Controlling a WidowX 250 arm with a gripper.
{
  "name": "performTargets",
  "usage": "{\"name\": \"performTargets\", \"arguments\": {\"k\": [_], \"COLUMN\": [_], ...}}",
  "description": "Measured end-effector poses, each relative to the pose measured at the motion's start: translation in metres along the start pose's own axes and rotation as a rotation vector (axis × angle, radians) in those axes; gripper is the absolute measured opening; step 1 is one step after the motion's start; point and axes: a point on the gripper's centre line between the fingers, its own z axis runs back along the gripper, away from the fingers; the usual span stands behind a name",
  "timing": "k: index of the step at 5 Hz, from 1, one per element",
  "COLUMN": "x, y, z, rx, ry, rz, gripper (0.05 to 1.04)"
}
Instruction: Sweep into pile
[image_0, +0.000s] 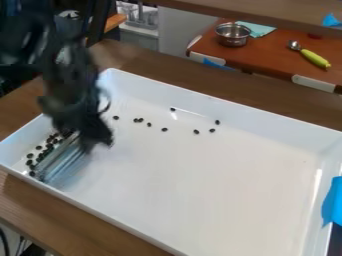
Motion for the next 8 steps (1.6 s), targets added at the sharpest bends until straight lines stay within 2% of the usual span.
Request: {"name": "performTargets", "arguments": {"k": [1,2,3,4,6,8], "x": [0.039,0.064,0.071,0.074,0.079,0.082], "y": [-0.024,-0.059,-0.092,-0.119,-0.145,-0.159], "z": [0.029,0.037,0.03,0.019,-0.007,-0.018], "rx": [-0.084,-0.159,-0.193,-0.225,-0.277,-0.282], "ry": [0.001,0.005,0.048,0.068,0.101,0.104], "rz": [0.074,0.093,0.054,0.0,-0.052,-0.061], "gripper": [0.379,0.379,0.379,0.379,0.379,0.379]}}
